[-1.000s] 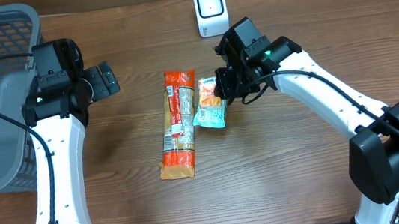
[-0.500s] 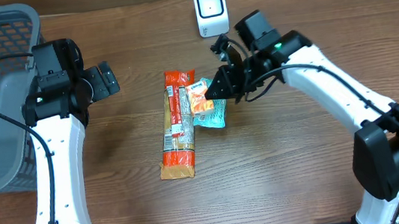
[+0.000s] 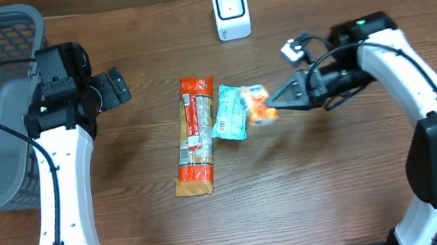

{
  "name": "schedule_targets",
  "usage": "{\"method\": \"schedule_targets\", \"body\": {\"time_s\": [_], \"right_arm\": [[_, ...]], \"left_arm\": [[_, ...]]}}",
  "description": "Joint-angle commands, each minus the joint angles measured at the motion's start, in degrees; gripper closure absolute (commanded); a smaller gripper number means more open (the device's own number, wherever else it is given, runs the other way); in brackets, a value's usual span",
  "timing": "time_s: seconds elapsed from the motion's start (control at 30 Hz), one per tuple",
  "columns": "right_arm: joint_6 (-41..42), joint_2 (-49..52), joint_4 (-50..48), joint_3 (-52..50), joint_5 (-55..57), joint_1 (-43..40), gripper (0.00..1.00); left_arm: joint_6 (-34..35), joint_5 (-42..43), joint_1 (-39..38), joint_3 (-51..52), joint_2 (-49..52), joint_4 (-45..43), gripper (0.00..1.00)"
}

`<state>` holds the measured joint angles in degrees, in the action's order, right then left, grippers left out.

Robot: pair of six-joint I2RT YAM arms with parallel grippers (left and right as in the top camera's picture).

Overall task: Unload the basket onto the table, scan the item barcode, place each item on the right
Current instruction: 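Lift the tissue pack and carry it right with the right gripper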

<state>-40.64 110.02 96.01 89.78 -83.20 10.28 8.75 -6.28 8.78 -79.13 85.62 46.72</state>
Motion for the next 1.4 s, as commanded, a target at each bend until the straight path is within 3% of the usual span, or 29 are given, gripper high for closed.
{"method": "schedule_targets", "body": {"time_s": [0.0, 0.37, 0.8, 1.37], "right_arm": [[-14.82, -2.51, 1.14, -0.17, -3.43, -1.73, 0.96], [-14.80, -8.98, 1.11, 0.09, -6.78, -2.91, 0.96], [-4.61, -21.31, 1.07, 0.09, -6.47, -9.92, 0.96], [-3.89, -21.94, 1.07, 0.07, -2.80, -10.03, 0.96]], "left_arm": [[-1.07, -0.28, 0.15, -0.57, 0.57, -0.22, 0.00], [-1.07, -0.28, 0.15, -0.57, 0.57, -0.24, 0.00], [-1.07, -0.28, 0.17, -0.57, 0.57, -0.24, 0.00], [-1.07, -0.28, 0.15, -0.57, 0.57, -0.22, 0.00]]}}
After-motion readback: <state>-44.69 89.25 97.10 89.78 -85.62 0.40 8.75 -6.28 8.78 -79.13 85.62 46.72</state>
